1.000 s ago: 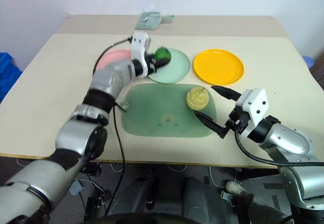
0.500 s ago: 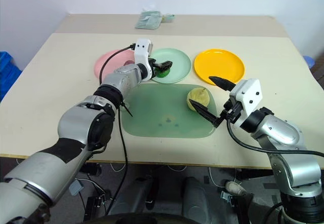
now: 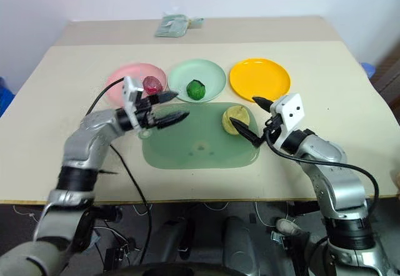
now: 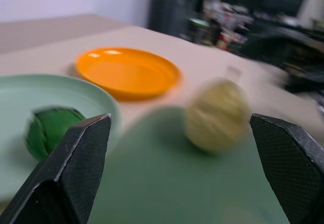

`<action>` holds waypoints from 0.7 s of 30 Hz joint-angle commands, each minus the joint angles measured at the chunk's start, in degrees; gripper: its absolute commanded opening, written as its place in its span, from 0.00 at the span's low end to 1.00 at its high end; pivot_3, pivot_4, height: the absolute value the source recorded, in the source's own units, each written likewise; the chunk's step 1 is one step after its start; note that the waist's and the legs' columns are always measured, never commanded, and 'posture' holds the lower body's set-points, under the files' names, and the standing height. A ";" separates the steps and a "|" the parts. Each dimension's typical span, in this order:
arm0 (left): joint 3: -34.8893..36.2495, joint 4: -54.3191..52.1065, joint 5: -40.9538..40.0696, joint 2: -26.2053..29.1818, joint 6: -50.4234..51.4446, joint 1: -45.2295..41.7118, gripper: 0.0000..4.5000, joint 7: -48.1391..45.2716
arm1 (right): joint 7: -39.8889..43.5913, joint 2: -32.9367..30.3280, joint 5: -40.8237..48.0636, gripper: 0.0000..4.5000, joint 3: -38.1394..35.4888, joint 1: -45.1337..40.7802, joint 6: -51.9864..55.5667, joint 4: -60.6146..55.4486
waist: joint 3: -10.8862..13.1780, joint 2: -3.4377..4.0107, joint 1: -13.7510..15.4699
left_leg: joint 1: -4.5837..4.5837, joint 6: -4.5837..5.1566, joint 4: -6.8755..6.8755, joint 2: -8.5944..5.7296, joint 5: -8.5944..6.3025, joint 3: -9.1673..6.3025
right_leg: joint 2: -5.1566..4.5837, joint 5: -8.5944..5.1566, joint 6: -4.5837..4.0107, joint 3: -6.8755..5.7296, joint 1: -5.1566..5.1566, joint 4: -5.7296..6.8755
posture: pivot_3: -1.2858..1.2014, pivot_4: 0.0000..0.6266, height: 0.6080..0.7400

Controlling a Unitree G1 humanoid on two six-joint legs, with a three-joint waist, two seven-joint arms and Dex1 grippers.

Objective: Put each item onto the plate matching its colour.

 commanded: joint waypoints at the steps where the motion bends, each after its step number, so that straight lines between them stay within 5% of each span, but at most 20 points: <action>1: 1.56 -10.03 -3.54 6.09 1.21 4.90 0.99 -4.43 | 2.79 1.16 -0.62 1.00 1.12 -2.09 -1.92 3.93 | -0.03 0.06 -0.10 | 0.04 0.00 -0.01 0.02 0.01 0.00 | 0.01 0.02 -0.04 0.00 0.02 -0.01 | 0.52 0.24 1.00; 18: 10.75 -24.37 -16.39 18.33 3.52 21.36 0.99 -8.77 | 8.71 3.58 -3.27 1.00 4.70 -6.92 -3.14 13.17 | -0.06 0.15 1.06 | 0.06 0.01 -0.14 0.05 0.01 0.01 | 0.02 -0.06 -0.18 0.00 -0.02 -0.03 | 0.52 0.24 1.00; 21: 10.21 -25.79 -17.01 17.47 3.68 21.49 1.00 -6.77 | 8.96 3.86 -3.64 0.81 4.73 -7.19 -3.29 13.79 | -0.06 0.15 1.13 | 0.06 0.01 -0.12 0.04 0.00 0.00 | 0.02 -0.06 -0.18 0.00 -0.01 -0.04 | 0.52 0.24 1.00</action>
